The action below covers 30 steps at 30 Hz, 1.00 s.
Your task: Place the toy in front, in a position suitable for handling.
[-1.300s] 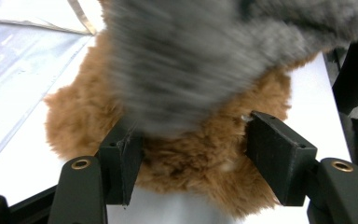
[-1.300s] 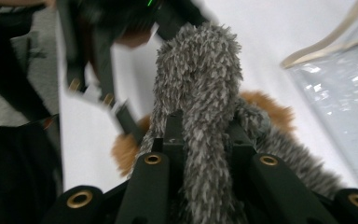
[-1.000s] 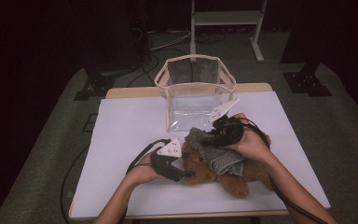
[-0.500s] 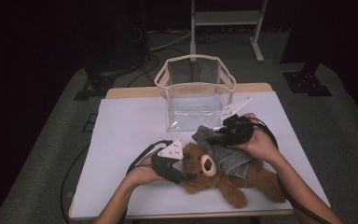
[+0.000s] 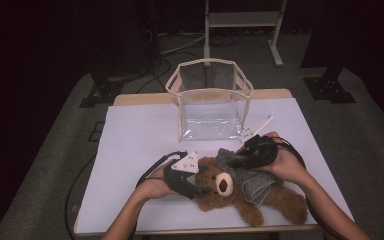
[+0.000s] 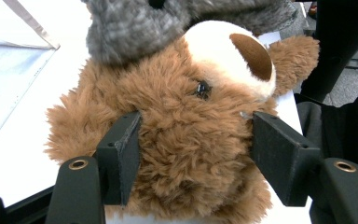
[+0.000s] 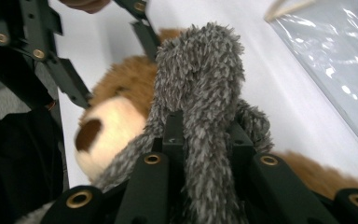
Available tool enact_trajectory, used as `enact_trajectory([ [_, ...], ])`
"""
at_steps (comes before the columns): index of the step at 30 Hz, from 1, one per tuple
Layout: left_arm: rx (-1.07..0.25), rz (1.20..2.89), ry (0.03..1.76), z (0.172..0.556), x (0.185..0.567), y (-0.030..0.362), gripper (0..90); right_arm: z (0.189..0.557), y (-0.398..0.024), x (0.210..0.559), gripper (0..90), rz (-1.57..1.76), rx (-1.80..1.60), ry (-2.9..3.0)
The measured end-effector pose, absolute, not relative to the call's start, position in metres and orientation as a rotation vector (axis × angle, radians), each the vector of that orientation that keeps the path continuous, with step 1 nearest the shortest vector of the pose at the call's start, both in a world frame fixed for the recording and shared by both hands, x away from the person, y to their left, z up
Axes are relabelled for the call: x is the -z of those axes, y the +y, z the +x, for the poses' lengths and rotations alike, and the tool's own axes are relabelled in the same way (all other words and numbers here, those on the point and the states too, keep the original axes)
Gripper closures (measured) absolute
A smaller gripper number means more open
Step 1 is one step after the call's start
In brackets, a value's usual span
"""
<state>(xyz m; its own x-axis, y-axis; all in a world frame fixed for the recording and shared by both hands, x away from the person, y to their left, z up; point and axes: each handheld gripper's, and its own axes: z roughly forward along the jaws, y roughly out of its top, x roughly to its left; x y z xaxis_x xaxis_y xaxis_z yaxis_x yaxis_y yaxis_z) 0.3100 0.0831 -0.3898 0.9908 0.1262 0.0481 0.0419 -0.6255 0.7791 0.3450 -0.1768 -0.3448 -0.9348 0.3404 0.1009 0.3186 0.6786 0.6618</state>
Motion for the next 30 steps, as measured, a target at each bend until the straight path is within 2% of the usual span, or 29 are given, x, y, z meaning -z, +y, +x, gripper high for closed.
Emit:
enact_trajectory([
  [4, -0.136, 2.212, 0.139, 0.312, 0.386, 0.081, 35.1, 0.343, -0.179, 0.348, 74.7, 0.574, -1.152, 2.865],
  [12, -0.135, 2.261, 0.103, 0.307, 0.39, 0.077, 35.3, 0.342, -0.149, 0.343, 74.4, 0.468, -1.195, 2.872],
  [20, -0.135, 2.263, 0.093, 0.305, 0.389, 0.077, 35.4, 0.345, -0.186, 0.345, 74.5, 0.59, -1.15, 2.855],
  [24, -0.149, 2.21, 0.131, 0.309, 0.38, 0.079, 35.8, 0.339, -0.176, 0.348, 74.7, 0.527, -1.144, 2.888],
  [30, -0.134, 2.253, 0.08, 0.304, 0.385, 0.072, 36.8, 0.342, -0.157, 0.339, 74.5, 0.486, -1.213, 2.84],
])
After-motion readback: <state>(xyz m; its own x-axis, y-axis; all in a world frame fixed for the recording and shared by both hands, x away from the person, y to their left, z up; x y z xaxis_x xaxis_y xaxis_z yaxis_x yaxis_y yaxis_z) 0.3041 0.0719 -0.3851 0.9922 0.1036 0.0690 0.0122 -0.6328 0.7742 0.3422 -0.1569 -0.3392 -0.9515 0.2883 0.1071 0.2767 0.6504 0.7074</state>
